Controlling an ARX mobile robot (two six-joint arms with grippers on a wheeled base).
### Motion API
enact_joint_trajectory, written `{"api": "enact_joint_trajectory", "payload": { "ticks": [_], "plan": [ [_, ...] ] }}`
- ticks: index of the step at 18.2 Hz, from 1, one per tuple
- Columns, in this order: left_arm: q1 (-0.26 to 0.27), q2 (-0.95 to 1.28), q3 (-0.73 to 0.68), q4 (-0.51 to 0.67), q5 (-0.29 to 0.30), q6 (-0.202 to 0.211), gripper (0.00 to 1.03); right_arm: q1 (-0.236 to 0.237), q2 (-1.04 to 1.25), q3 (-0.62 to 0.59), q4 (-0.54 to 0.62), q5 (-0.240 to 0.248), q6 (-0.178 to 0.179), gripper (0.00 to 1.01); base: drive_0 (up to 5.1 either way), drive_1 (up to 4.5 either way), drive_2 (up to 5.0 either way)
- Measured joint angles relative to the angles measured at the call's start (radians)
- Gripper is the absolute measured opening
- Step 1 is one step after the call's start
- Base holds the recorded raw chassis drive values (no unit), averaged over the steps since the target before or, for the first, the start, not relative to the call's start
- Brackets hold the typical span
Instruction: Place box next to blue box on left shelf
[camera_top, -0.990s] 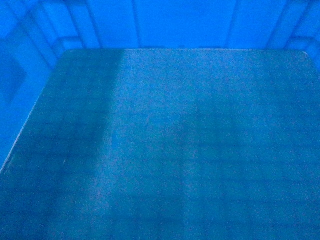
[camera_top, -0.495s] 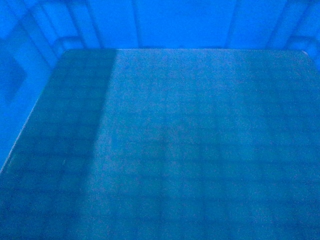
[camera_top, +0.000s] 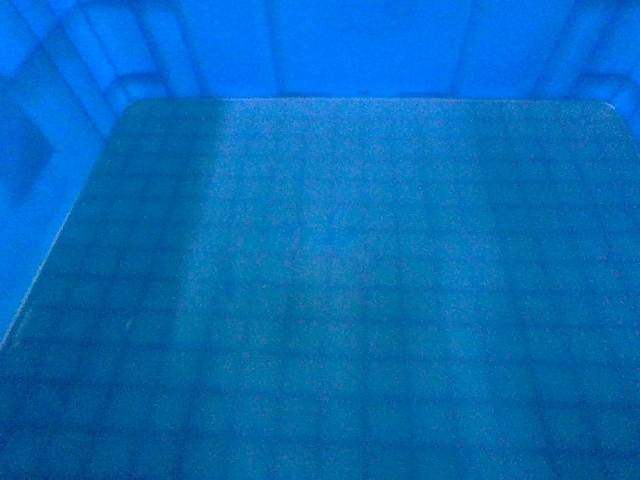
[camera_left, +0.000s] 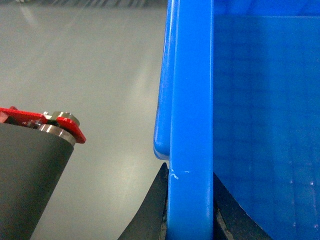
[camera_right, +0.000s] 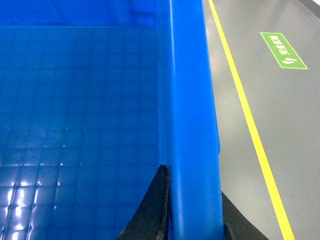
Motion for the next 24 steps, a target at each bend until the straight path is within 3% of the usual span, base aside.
{"api": "enact_joint_trajectory", "payload": {
  "ticks": [24],
  "plan": [
    [0.000, 0.000, 0.000, 0.000, 0.000, 0.000, 0.08, 0.000, 0.000, 0.000, -0.003, 0.002, 0.000, 0.10, -1.4, -1.42, -1.4]
  ]
}}
